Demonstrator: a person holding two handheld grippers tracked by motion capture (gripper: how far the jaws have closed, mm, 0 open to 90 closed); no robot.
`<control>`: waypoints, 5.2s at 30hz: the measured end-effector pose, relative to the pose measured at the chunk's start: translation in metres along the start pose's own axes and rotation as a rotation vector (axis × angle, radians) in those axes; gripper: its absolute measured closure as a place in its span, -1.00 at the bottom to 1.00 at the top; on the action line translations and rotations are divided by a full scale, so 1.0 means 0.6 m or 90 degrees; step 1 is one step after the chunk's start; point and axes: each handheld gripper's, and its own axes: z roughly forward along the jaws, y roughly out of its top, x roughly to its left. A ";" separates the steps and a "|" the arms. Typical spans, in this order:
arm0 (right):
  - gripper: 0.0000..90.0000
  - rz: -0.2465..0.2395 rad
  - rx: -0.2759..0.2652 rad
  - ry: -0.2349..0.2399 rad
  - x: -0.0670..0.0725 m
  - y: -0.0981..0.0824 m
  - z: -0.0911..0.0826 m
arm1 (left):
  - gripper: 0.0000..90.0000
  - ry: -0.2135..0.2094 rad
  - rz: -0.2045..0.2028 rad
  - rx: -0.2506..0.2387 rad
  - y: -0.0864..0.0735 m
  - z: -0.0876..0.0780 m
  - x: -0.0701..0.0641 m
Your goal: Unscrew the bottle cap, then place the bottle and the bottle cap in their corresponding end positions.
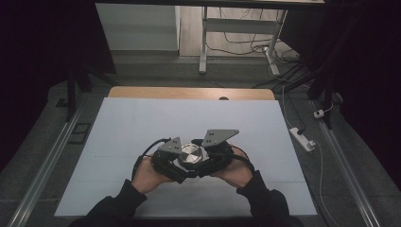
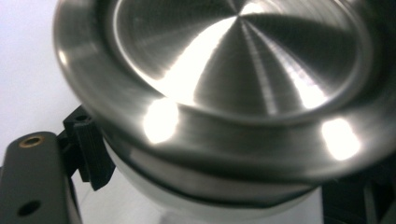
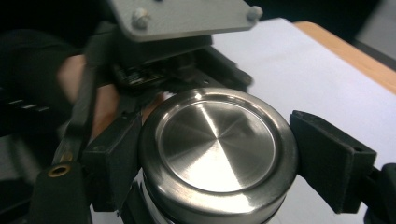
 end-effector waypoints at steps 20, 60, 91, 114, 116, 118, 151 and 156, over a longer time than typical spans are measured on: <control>-0.68 0.048 -0.001 -0.101 0.015 0.004 0.016 | -0.66 0.132 -0.036 0.002 0.003 0.002 -0.008; -0.91 0.045 -0.023 -0.009 -0.009 0.000 -0.007 | -0.66 0.070 -0.012 0.013 -0.005 0.006 0.003; -0.55 -0.012 -0.067 0.071 -0.004 0.000 -0.015 | -0.66 -0.044 0.046 0.008 0.002 -0.010 -0.001; -0.56 0.000 -0.068 0.045 -0.008 -0.002 -0.028 | -0.66 0.040 -0.002 0.015 -0.011 -0.015 0.022; -0.56 -0.001 -0.068 0.045 -0.008 -0.003 -0.028 | -0.66 0.049 -0.006 0.015 -0.012 -0.016 0.024; -0.56 0.000 -0.068 0.042 -0.007 -0.003 -0.029 | -0.66 0.055 -0.008 0.016 -0.013 -0.017 0.027; -0.56 -0.001 -0.063 0.031 0.021 -0.019 -0.039 | -0.66 0.136 -0.056 -0.009 -0.019 -0.040 0.064; -0.56 0.000 -0.063 0.031 0.027 -0.025 -0.038 | -0.66 0.145 -0.054 -0.015 -0.012 -0.041 0.068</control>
